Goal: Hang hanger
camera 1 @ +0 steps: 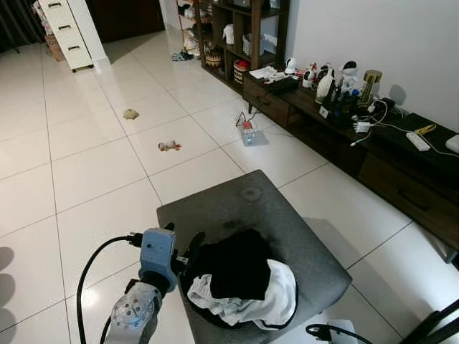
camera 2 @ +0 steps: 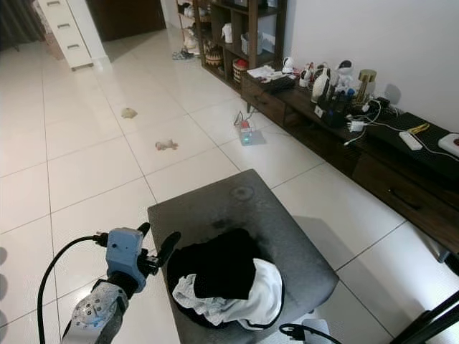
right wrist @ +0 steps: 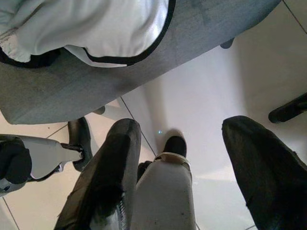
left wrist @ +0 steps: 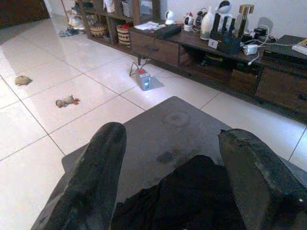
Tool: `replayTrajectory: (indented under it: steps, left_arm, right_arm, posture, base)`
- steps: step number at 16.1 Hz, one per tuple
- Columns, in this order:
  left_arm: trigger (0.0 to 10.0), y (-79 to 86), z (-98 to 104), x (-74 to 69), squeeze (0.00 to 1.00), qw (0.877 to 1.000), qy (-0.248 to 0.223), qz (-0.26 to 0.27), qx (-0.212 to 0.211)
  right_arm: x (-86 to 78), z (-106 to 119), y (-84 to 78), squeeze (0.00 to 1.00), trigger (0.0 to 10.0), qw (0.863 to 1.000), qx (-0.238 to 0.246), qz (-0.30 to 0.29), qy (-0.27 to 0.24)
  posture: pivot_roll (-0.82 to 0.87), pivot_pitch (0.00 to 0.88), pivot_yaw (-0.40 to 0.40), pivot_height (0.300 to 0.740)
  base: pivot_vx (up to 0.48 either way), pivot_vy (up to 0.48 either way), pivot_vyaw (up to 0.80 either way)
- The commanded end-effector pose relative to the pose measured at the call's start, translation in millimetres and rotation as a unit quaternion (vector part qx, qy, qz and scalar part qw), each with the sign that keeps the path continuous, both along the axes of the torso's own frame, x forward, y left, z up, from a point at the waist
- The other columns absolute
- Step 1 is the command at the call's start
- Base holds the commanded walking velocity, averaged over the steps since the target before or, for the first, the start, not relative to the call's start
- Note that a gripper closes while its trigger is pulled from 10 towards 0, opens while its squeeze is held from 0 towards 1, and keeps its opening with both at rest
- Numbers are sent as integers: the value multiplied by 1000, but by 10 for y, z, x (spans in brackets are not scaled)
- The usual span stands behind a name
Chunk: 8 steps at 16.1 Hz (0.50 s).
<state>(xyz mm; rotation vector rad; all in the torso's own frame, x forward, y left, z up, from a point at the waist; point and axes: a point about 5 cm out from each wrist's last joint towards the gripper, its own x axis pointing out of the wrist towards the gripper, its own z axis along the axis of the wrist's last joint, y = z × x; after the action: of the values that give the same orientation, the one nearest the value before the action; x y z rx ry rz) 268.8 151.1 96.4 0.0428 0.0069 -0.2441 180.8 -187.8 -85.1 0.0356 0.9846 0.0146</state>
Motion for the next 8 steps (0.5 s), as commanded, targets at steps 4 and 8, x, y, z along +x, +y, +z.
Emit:
replayTrajectory:
  steps: [4, 8]
  left_arm:
    - [10000, 24, -24, 1, 0, 1000, 9, 9, -1]
    - [10000, 35, -30, -1, 0, 1000, 11, 12, 1]
  right_arm:
    - [-42, -20, 0, 0, 10000, 1000, 5, 4, 9]
    - [-40, -18, -7, 0, 10000, 1000, 1, -4, 6]
  posture:
    - [-69, 97, 24, 681]
    - [-68, 100, 24, 681]
  base:
    - [0, 0, 0]
    - [0, 0, 0]
